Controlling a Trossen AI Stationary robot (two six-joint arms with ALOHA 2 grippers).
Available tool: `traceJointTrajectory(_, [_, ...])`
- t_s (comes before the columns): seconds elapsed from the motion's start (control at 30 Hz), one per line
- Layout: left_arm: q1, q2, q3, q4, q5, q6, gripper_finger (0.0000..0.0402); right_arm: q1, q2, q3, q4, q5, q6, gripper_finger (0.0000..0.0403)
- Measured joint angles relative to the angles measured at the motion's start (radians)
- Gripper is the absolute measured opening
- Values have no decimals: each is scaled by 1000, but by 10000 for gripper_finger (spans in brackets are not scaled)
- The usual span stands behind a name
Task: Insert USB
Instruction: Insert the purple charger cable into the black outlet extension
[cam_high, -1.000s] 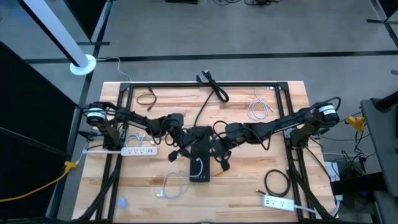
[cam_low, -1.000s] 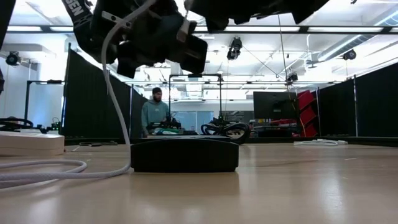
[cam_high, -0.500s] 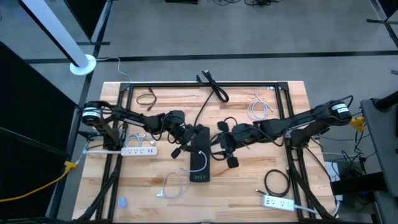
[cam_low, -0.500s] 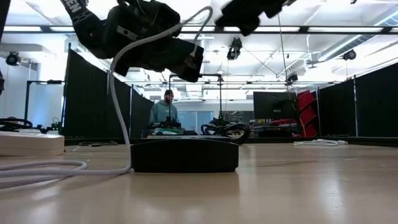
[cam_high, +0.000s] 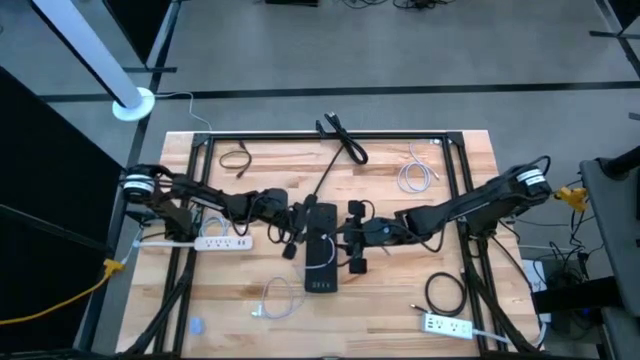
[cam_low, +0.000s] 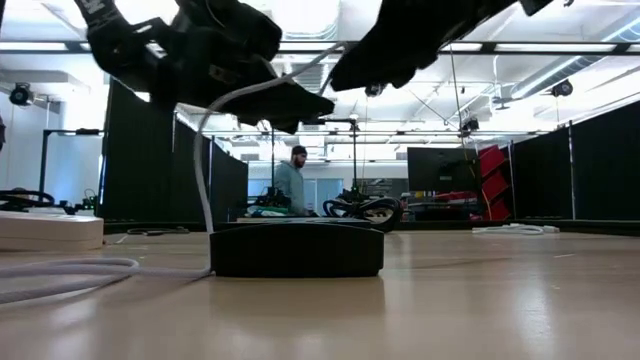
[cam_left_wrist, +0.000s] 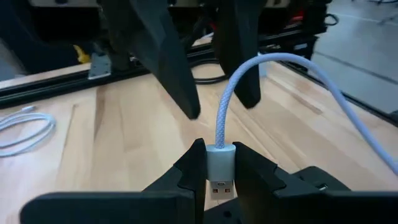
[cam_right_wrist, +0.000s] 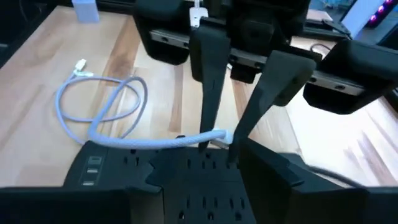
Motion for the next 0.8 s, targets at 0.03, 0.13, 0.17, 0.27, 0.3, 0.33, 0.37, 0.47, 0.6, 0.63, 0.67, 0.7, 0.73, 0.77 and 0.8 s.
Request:
traceJointTrajectory(0.03, [-5, -11, -12, 13, -22, -1, 53, 0, 10, 0, 11, 0, -6, 123])
traceJointTrajectory(0.13, [-13, -39, -53, 74, -88, -10, 53, 0, 34, -1, 79, 3, -24, 114])
traceJointTrajectory(0.17, [-13, -44, -65, 99, -98, -13, 53, 0, 40, -1, 106, 3, -31, 111])
traceJointTrajectory(0.27, [-14, -56, -98, 173, -106, -28, 53, 0, 58, -1, 171, 45, -47, 104])
traceJointTrajectory(0.3, [-14, -57, -104, 190, -108, -36, 53, 0, 63, -1, 180, 72, -49, 102])
traceJointTrajectory(0.33, [-14, -58, -109, 199, -110, -43, 53, 0, 66, 0, 183, 99, -49, 100])
traceJointTrajectory(0.37, [-13, -58, -111, 202, -116, -45, 53, 0, 67, 0, 180, 125, -46, 98])
traceJointTrajectory(0.47, [-15, -58, -113, 203, -121, -51, 53, 0, 66, 0, 173, 153, -45, 94])
traceJointTrajectory(0.6, [-18, -58, -114, 210, -134, -45, 53, 0, 54, 0, 169, 155, -43, 92])
traceJointTrajectory(0.63, [-18, -59, -114, 213, -136, -44, 53, 0, 52, 0, 169, 156, -42, 92])
traceJointTrajectory(0.67, [-18, -59, -114, 217, -136, -44, 53, 0, 51, 0, 172, 156, -42, 93])
traceJointTrajectory(0.7, [-18, -59, -114, 224, -136, -44, 53, -1, 50, 0, 177, 157, -42, 94])
traceJointTrajectory(0.73, [-19, -59, -115, 230, -136, -43, 53, -3, 50, 0, 183, 156, -43, 95])
traceJointTrajectory(0.77, [-19, -59, -115, 236, -137, -43, 53, -6, 50, 0, 189, 156, -44, 96])
traceJointTrajectory(0.8, [-19, -59, -115, 241, -140, -42, 53, -9, 51, -1, 200, 156, -44, 97])
